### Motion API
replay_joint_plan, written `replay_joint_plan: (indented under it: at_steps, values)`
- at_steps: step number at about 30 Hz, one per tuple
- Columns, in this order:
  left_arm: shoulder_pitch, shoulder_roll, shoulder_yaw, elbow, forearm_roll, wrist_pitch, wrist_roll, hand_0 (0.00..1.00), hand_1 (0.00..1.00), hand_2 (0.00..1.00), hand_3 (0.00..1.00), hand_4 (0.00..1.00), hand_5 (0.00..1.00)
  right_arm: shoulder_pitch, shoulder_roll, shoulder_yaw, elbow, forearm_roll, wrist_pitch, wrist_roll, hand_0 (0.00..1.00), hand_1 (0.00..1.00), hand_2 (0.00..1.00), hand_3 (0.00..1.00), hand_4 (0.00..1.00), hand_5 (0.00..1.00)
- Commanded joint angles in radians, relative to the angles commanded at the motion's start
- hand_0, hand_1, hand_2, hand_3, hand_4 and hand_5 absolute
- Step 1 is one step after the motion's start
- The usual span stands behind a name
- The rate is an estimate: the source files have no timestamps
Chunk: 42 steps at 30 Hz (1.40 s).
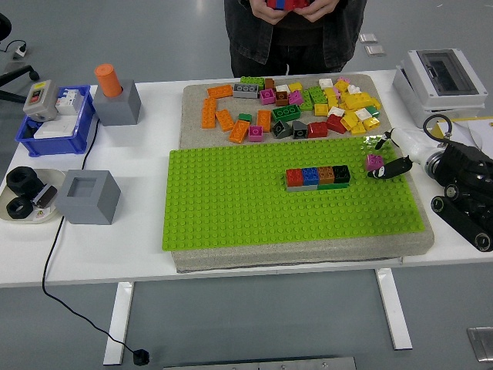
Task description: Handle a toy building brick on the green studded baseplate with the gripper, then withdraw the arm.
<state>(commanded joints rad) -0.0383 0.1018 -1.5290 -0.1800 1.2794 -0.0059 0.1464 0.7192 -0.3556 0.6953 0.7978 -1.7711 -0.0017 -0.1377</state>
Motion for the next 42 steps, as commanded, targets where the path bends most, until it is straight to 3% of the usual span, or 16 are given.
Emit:
replay_joint_plan:
  at_steps: [12, 13, 18, 19, 24, 25, 42]
  values:
    - [0.0, 0.002, 0.003, 0.0, 0.0, 0.002, -0.003, 0.646, 0.648, 0.641, 0.674, 0.631, 0.272, -0.01, 0.009, 0.001, -0.011, 0.011, 0.0, 0.0, 0.929, 0.95, 0.935, 0.634, 0.845, 0.378]
    - [0.0, 0.003, 0.002, 0.0, 0.001, 0.002, -0.004, 0.647, 0.647, 0.642, 0.674, 0.63, 0.274, -0.01, 0.009, 0.001, -0.011, 0.012, -0.001, 0.001, 0.93, 0.949, 0.931, 0.631, 0.784, 0.369]
    - [-0.002, 0.004, 0.001, 0.0, 0.003, 0.003, -0.006, 0.647, 0.647, 0.642, 0.674, 0.63, 0.274, -0.011, 0.01, 0.0, -0.011, 0.017, -0.005, 0.004, 0.93, 0.949, 0.931, 0.631, 0.784, 0.369]
    - [-0.002, 0.004, 0.001, 0.0, 0.004, 0.003, -0.007, 0.646, 0.647, 0.641, 0.674, 0.631, 0.274, -0.012, 0.01, -0.001, -0.012, 0.019, -0.006, 0.004, 0.93, 0.943, 0.924, 0.631, 0.595, 0.265]
    - [-0.004, 0.003, 0.003, 0.0, 0.005, 0.003, -0.009, 0.646, 0.647, 0.641, 0.674, 0.631, 0.274, -0.013, 0.014, -0.005, -0.014, 0.028, -0.008, 0.006, 0.93, 0.943, 0.924, 0.631, 0.595, 0.265]
    - [-0.004, 0.002, 0.004, 0.0, 0.006, 0.003, -0.01, 0.646, 0.647, 0.641, 0.671, 0.632, 0.274, -0.013, 0.015, -0.006, -0.014, 0.029, -0.008, 0.007, 0.925, 0.939, 0.915, 0.626, 0.534, 0.256]
    - [-0.004, 0.0, 0.013, 0.0, 0.001, 0.002, -0.015, 0.646, 0.647, 0.641, 0.669, 0.628, 0.273, -0.01, 0.009, -0.008, 0.004, 0.022, -0.012, 0.005, 0.925, 0.935, 0.912, 0.618, 0.529, 0.252]
